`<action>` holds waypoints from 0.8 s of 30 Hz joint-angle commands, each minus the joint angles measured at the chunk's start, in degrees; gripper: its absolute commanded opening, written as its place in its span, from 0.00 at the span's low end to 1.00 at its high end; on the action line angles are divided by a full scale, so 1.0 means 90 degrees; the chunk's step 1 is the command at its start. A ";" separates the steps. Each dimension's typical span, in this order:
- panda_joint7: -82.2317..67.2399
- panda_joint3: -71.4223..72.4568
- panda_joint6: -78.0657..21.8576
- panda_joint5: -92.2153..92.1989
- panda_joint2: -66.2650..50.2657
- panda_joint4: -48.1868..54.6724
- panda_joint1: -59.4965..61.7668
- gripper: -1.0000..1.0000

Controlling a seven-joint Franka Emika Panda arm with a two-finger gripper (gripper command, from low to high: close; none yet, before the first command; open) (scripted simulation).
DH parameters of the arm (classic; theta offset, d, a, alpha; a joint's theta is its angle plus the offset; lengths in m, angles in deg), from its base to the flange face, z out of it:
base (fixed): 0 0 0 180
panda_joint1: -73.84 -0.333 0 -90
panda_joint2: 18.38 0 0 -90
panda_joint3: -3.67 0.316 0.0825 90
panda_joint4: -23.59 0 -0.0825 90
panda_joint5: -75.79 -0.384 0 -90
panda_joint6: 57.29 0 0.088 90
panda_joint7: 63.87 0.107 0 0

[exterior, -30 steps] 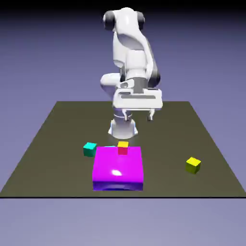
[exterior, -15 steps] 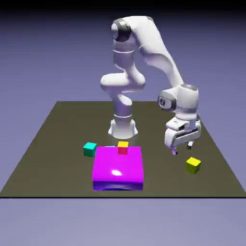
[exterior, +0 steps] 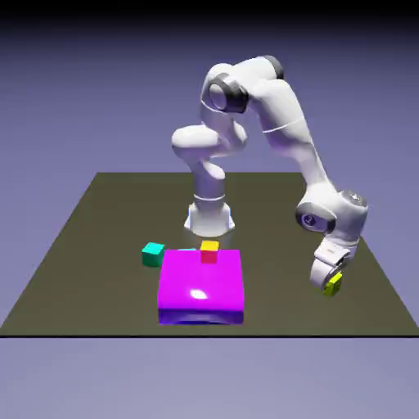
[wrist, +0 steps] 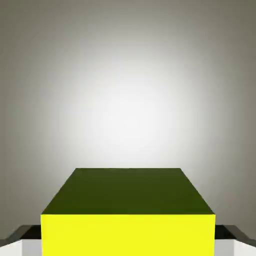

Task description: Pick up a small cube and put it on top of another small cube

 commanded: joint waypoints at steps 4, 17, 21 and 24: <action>-0.0058 0.0129 -0.0592 -0.0509 0.0923 0.0255 0.0218 0.00; -0.0843 -0.2823 -0.0656 -0.0303 0.3205 -0.1592 0.1316 0.00; -0.1157 -0.3746 -0.0647 -0.0218 0.3885 -0.2278 0.1699 0.00; -0.1392 -0.4438 -0.0640 -0.0154 0.4394 -0.2793 0.1987 0.00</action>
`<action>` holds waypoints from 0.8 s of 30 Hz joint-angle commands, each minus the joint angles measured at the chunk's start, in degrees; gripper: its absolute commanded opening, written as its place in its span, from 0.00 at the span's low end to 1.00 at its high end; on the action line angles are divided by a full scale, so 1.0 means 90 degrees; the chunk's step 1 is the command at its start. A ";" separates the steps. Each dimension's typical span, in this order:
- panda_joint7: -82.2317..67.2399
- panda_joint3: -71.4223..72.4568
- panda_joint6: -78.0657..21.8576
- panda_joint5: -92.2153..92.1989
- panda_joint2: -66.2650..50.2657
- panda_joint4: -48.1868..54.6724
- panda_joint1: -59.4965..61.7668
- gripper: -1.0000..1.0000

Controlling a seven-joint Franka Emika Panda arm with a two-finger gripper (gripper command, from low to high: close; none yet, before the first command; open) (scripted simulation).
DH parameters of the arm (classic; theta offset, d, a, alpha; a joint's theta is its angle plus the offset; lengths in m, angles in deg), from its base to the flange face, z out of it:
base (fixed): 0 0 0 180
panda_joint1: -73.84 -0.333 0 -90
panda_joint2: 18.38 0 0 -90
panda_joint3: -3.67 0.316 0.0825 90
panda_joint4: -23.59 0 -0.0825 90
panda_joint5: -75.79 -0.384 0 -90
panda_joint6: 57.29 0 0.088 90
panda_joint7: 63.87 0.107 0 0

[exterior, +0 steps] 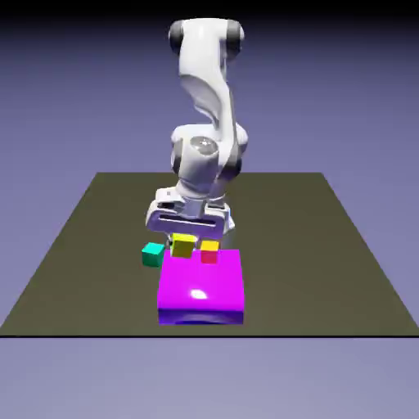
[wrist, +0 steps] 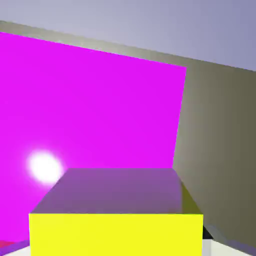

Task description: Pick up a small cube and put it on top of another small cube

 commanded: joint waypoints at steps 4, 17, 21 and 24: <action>-0.0303 -0.0923 0.0009 0.0101 0.0680 -0.0686 0.0385 0.00; -0.1130 -0.2028 0.1300 -0.0121 0.0273 -0.1874 0.0927 0.00; -0.1349 -0.2013 0.2268 -0.0422 -0.0650 -0.1938 0.0906 0.00; -0.1356 -0.2012 0.2300 -0.0432 -0.0680 -0.1940 0.0905 1.00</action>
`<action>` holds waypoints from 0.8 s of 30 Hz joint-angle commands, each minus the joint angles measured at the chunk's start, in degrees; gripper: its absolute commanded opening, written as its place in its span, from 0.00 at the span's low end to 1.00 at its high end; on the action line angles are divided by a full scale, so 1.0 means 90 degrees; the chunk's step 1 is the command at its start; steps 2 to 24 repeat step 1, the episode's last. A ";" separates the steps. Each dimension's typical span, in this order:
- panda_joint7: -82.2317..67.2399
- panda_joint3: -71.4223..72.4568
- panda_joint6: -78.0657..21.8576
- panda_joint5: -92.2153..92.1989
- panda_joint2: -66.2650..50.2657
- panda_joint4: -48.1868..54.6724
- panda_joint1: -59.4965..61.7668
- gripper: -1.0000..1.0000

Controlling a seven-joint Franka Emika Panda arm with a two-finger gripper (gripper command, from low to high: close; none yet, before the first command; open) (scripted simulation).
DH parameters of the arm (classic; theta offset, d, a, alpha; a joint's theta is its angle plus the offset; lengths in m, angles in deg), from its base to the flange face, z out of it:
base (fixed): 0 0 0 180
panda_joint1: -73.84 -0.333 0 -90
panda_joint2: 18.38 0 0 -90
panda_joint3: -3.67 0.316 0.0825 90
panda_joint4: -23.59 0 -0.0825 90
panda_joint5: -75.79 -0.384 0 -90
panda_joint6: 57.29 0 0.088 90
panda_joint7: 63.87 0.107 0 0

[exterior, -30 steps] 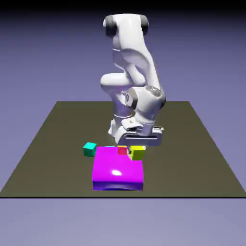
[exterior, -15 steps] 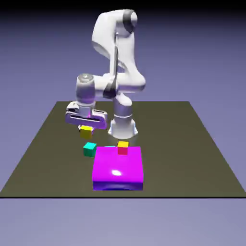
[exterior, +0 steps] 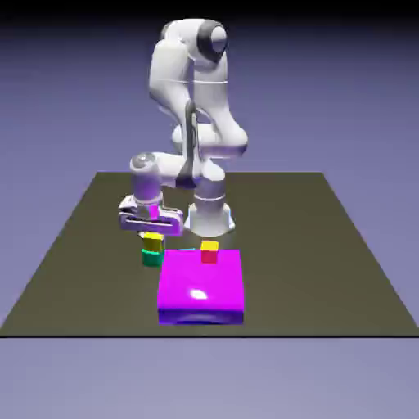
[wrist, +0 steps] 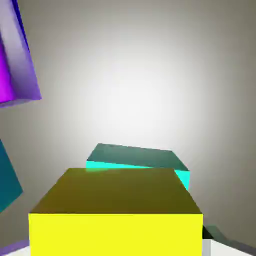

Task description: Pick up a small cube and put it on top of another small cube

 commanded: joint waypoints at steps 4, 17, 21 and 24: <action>0.0055 -0.0004 -0.0242 0.0075 0.0230 0.0016 0.0005 1.00; 0.0055 -0.0004 -0.0242 0.0075 0.0230 0.0016 0.0005 1.00; 0.0055 -0.0004 -0.0242 0.0075 0.0230 0.0016 0.0005 1.00; 0.0055 -0.0004 -0.0242 0.0075 0.0230 0.0016 0.0005 1.00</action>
